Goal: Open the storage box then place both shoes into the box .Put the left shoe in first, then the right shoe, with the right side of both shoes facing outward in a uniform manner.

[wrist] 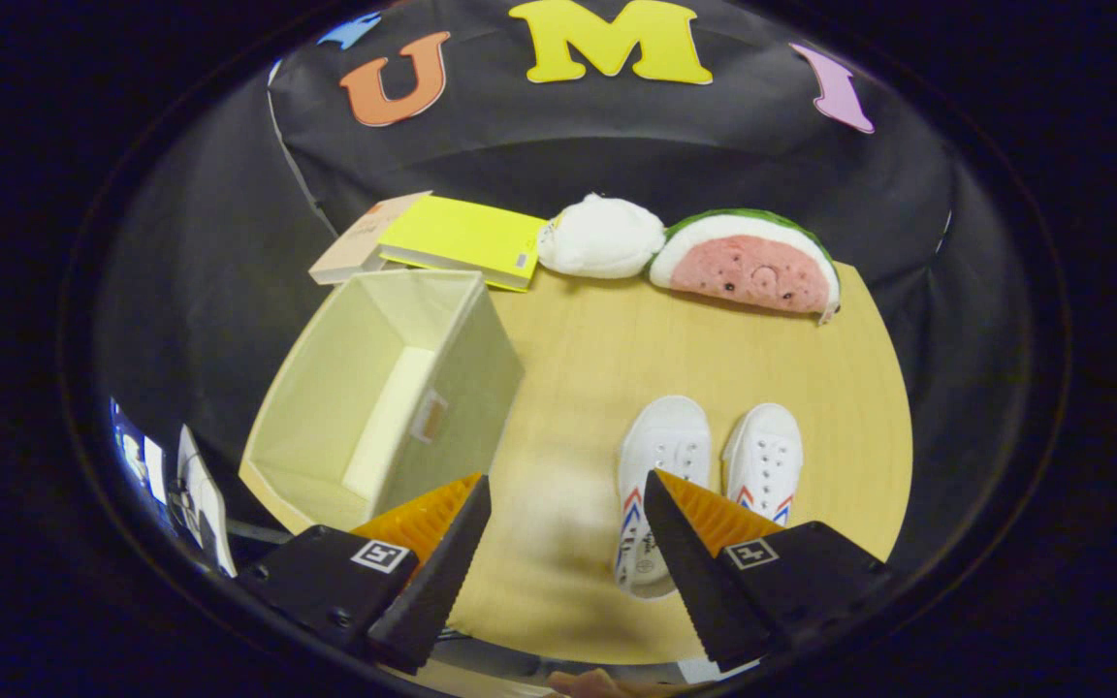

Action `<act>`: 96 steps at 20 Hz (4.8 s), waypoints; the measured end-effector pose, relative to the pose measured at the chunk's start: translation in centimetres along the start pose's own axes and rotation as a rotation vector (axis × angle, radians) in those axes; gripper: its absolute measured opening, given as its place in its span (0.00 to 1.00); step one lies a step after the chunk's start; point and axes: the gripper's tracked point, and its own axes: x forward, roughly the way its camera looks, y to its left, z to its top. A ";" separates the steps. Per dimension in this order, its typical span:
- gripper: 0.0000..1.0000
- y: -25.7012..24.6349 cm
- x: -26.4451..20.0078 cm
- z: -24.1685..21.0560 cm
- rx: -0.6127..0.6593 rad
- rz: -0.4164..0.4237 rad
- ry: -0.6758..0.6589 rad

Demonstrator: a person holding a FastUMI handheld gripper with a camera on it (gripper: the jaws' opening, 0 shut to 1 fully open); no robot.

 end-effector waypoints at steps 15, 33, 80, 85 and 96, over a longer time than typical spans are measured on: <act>0.90 -9.9 8.3 -6.1 -0.017 -0.043 0.305; 0.06 -6.6 6.5 -5.7 0.096 0.024 0.275; 0.50 23.7 5.9 4.3 0.164 0.137 -0.045; 0.77 18.9 0.7 6.2 0.163 0.114 -0.180; 0.99 3.0 -4.0 5.5 0.127 -0.060 -0.313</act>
